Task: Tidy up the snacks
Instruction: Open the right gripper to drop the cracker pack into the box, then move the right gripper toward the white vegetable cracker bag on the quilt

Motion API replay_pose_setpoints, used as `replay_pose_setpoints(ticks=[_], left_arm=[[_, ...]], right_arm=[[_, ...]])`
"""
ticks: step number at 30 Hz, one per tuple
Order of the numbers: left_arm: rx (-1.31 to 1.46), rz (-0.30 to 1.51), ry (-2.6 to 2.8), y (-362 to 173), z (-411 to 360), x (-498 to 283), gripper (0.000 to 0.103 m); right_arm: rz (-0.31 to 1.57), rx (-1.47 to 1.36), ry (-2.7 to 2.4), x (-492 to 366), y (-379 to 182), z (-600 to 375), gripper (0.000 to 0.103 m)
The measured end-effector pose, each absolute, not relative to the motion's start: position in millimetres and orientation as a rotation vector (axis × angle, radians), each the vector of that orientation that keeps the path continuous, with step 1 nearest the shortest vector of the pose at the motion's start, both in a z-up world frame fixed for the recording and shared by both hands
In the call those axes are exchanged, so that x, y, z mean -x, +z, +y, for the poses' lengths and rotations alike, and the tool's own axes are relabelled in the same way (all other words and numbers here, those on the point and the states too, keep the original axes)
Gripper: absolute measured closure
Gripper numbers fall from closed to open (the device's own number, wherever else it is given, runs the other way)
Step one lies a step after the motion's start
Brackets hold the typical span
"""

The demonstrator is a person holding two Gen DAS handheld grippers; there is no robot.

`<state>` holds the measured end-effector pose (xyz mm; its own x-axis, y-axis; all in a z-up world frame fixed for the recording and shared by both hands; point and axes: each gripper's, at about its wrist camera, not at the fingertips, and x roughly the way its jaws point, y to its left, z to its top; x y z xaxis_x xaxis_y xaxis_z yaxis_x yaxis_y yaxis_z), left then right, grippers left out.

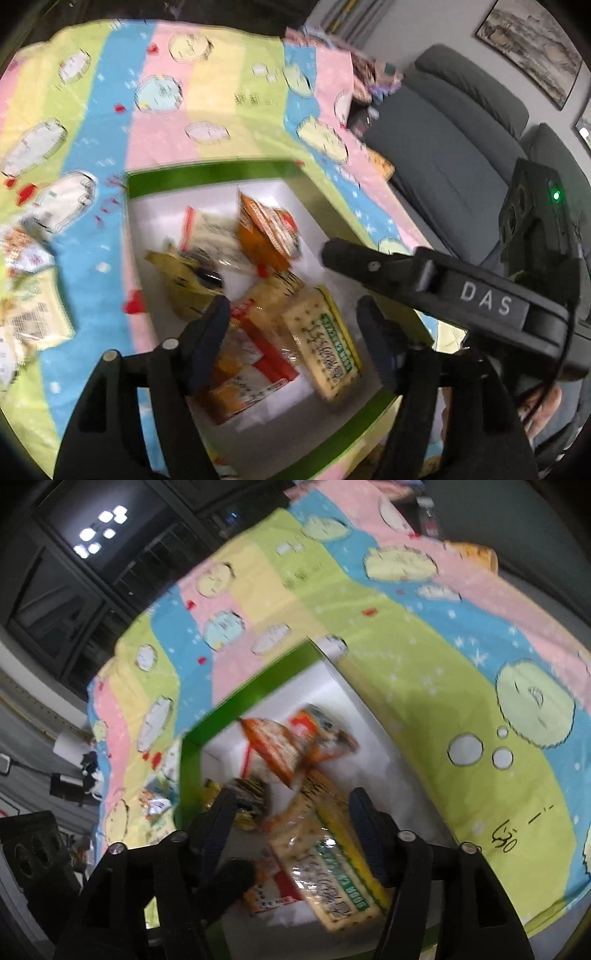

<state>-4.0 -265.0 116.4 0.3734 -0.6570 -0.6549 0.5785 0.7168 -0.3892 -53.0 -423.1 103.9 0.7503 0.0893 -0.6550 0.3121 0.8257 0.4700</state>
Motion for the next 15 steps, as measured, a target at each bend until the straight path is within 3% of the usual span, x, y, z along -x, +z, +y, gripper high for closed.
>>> replay_pose_setpoints(ticks=[4,9,15], left_arm=[[0.135,0.824,-0.721,130,-224,5,0.016],[0.177,0.798,-0.559,132,-161,-2,0.014],[0.254,0.809,-0.295,105,-77,-23,0.009]], right_arm=[[0.654,-0.547,-0.110,59,121,-405,0.026],[0.616,-0.463,-0.086,54,135,-373,0.016],[0.621,-0.364,-0.067,40,136,-331,0.014]])
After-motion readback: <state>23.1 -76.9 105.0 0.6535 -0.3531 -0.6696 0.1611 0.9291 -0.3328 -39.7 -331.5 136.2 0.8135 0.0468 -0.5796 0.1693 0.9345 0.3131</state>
